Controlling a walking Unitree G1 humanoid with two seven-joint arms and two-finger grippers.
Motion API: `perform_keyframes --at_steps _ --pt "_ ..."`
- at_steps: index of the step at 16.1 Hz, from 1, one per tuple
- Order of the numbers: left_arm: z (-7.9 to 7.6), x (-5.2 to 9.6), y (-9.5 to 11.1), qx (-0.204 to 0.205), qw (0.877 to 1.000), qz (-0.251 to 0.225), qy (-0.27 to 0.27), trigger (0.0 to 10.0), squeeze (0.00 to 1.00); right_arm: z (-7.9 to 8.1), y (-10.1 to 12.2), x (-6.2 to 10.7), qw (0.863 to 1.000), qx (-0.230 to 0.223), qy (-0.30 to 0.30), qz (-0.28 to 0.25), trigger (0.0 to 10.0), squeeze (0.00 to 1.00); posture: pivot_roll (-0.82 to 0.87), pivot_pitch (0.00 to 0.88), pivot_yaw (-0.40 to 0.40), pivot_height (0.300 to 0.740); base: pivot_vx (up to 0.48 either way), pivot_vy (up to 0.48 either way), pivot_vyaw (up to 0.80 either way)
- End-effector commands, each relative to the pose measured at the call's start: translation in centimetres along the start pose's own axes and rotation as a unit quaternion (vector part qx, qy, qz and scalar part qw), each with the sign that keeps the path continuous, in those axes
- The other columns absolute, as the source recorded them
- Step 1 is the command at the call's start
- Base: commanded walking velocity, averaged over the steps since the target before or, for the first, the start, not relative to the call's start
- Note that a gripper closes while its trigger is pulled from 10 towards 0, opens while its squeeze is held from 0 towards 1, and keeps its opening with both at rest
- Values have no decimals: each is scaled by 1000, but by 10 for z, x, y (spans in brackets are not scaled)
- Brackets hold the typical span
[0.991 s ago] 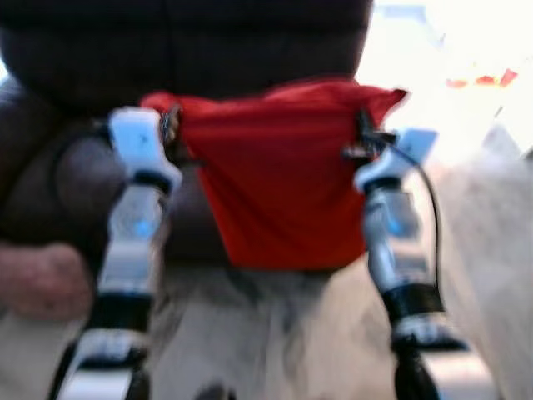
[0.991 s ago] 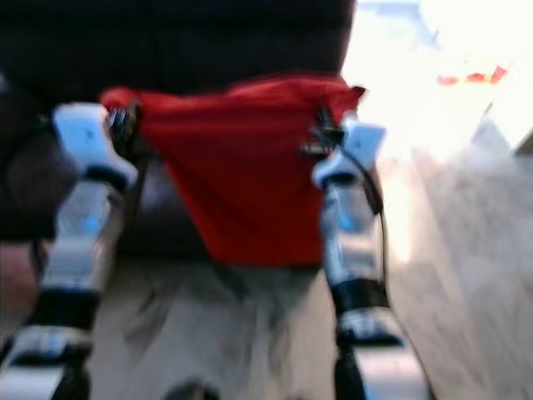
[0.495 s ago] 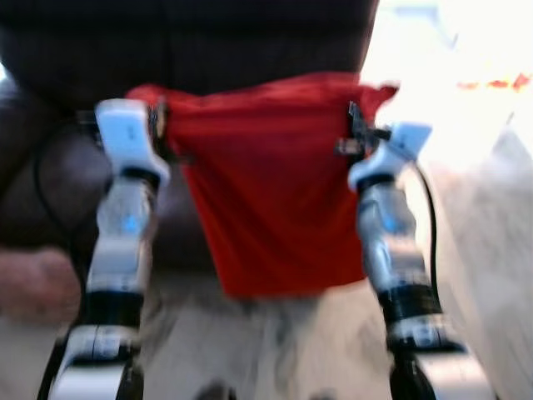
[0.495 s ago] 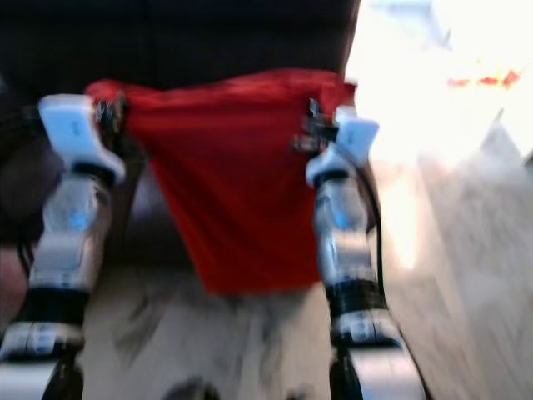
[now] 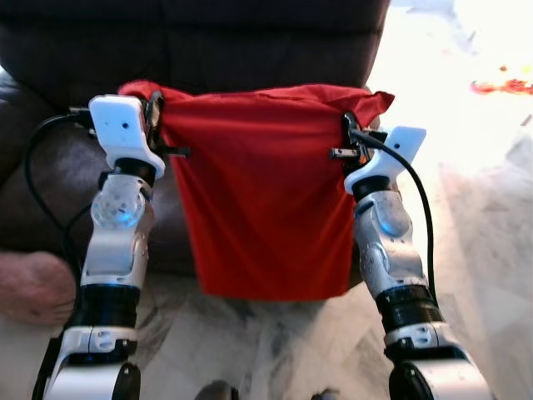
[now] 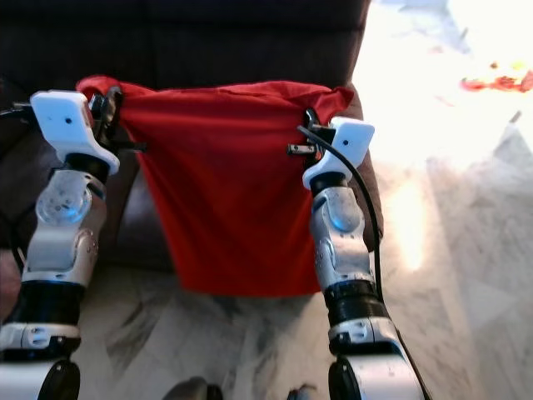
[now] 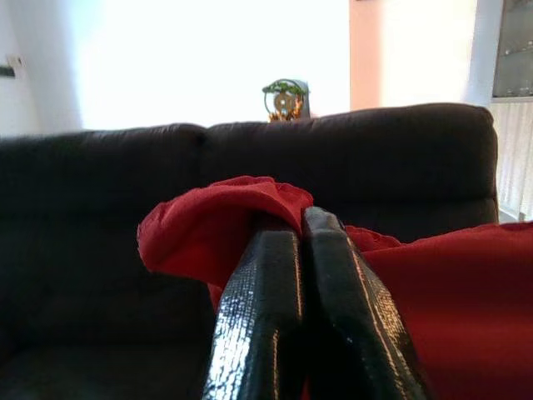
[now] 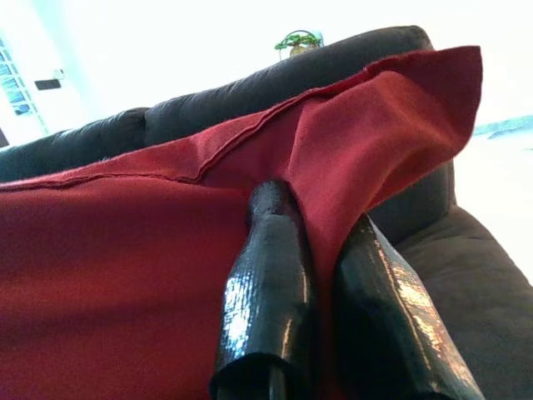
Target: Move the pillow to the sofa from floor
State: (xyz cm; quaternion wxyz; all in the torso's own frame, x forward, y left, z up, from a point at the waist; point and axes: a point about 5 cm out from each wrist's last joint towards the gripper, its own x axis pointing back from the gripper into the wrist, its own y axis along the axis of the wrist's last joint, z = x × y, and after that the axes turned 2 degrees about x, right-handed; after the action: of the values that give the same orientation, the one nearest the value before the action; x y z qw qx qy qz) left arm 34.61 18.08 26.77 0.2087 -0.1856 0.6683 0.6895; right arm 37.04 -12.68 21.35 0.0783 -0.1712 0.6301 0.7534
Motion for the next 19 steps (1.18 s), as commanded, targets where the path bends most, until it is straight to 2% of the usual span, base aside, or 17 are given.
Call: perform_keyframes --at_steps 1,3,5,7,8,11,16,19 --pt "5 -7 26 -4 998 -58 15 10000 0 -11 29 -5 998 8 -19 -61 10000 0 138 151 2 726 368 0 0" --pt "6 -13 34 -7 997 -70 14 10000 0 -10 34 -7 997 4 -17 -69 10000 0 140 151 3 726 368 0 0" --pt "5 -23 42 -12 997 -79 2 10000 0 -10 56 -14 995 -7 -18 -98 10000 0 140 151 7 726 375 0 0" --pt "4 -27 46 -13 996 -84 -3 10000 0 -9 64 -17 994 -6 -17 -111 10000 0 139 151 8 726 375 0 0" --pt "2 -35 55 -15 995 -101 -13 10000 0 -7 83 -24 990 -13 -12 -138 10000 0 136 146 11 726 379 0 0" --pt "-1 -43 63 -13 993 -114 -21 10000 0 -4 97 -31 987 -14 -6 -159 10000 0 139 141 12 726 380 0 0" --pt "-7 -62 80 -13 989 -141 -39 10000 0 2 136 -48 977 -19 9 -210 10000 0 134 123 16 726 382 0 0" --pt "-7 -63 78 -12 989 -143 -42 10000 0 3 139 -51 977 -19 14 -213 10000 0 135 108 12 726 381 0 0"
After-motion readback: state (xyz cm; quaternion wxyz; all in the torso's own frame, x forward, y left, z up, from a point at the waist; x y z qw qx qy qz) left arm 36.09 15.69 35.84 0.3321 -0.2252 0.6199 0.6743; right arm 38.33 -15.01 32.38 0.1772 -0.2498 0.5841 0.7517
